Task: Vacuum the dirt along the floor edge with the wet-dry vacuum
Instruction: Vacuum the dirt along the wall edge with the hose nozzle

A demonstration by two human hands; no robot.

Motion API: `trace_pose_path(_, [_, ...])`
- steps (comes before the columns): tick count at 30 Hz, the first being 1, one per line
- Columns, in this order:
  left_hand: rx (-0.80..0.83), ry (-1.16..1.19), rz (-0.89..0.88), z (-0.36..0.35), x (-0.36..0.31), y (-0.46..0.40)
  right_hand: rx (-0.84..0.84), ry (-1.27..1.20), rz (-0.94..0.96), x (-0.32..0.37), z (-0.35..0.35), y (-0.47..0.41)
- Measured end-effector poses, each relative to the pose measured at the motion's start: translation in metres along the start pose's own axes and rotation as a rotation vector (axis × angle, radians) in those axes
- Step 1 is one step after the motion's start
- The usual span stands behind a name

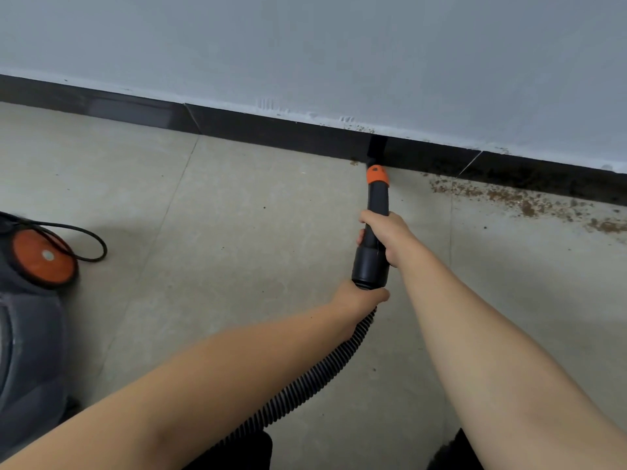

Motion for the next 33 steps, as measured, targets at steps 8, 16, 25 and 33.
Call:
trace_pose_path(8, [-0.068,0.061,0.007,0.025,0.004,-0.001,0.098,0.055,-0.009,0.003,-0.041,0.0])
trace_pose_path(16, [-0.02,0.009,0.015,0.006,0.003,0.001,0.041,0.06,-0.016,0.002,-0.019,0.007])
trace_pose_path(25, [0.23,-0.226,-0.019,-0.061,-0.003,0.005,-0.257,-0.11,-0.021,-0.012,0.088,0.023])
trace_pose_path(33, [0.257,-0.216,-0.021,-0.056,-0.025,-0.002,-0.272,-0.098,-0.042,0.012,0.084,0.019])
Point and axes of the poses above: each hand's wrist, its own y-axis away from the middle knuckle, its own z-axis out of the back of the hand, x = y × z, the point moved 9 cm from there along -y, towards the middle knuckle, and after that the axes turned 8 degrees about -y, right-handed, at the moved point
